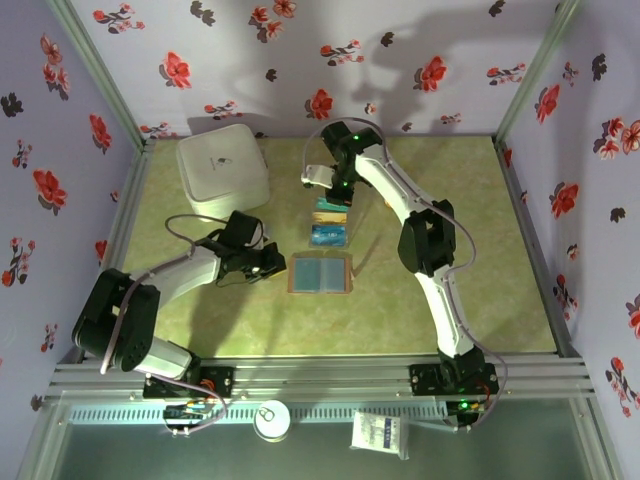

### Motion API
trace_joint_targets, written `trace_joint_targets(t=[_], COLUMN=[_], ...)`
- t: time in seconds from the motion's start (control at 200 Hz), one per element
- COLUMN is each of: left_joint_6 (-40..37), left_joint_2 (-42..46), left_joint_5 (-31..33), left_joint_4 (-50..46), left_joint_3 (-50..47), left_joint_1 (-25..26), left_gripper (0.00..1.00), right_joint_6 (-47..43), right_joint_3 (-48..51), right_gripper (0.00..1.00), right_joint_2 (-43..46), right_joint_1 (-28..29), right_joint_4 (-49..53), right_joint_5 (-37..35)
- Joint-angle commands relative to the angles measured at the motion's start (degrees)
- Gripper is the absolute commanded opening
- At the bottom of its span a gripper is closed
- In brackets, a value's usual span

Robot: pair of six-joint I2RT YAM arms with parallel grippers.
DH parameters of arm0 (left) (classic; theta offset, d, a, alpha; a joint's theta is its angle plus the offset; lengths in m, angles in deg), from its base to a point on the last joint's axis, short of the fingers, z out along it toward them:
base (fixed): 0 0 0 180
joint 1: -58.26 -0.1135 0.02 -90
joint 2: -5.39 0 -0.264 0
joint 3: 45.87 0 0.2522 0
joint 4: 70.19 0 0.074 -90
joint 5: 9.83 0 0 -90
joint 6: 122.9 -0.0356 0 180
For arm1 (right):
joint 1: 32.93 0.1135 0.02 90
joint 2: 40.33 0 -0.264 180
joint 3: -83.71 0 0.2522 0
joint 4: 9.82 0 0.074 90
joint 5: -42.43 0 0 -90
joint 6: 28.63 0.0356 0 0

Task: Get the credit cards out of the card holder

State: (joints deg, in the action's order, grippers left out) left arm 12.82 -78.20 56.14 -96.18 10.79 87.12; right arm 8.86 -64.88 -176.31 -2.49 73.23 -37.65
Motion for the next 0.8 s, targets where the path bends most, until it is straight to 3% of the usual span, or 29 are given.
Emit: trace_joint_targets(t=[0.0,0.3,0.46,0.795], left_joint_6=[-0.04,0.17,0.3,0.38], left_joint_2=[1.37,1.85,1.79,0.94], left_joint_5=[-0.37,-0.58,-0.71,-1.58], left_joint_4=[-0.25,0.19,0.6,1.9], left_joint_3=[-0.83,-1.45,-1.65,-1.46], left_joint_1=[-0.47,-0.47,-0.46,-0.47], left_gripper=[0.03,0.03,0.03,0.03], right_joint_6=[-0.2,-0.31,3.82,13.56], right_joint_3=[-0.62,-0.6,0.22,17.71], right_gripper=[0.0,0.03,0.22,0.24], right_joint_2=[-1.68,-2.79,-1.42,12.3], right_joint_1=[-0.47,-0.47,-0.64,-0.47], right_joint_4=[-0.59,-0.51,-6.64,-23.49], right_joint_5=[1.69,1.19,-4.85,-7.36])
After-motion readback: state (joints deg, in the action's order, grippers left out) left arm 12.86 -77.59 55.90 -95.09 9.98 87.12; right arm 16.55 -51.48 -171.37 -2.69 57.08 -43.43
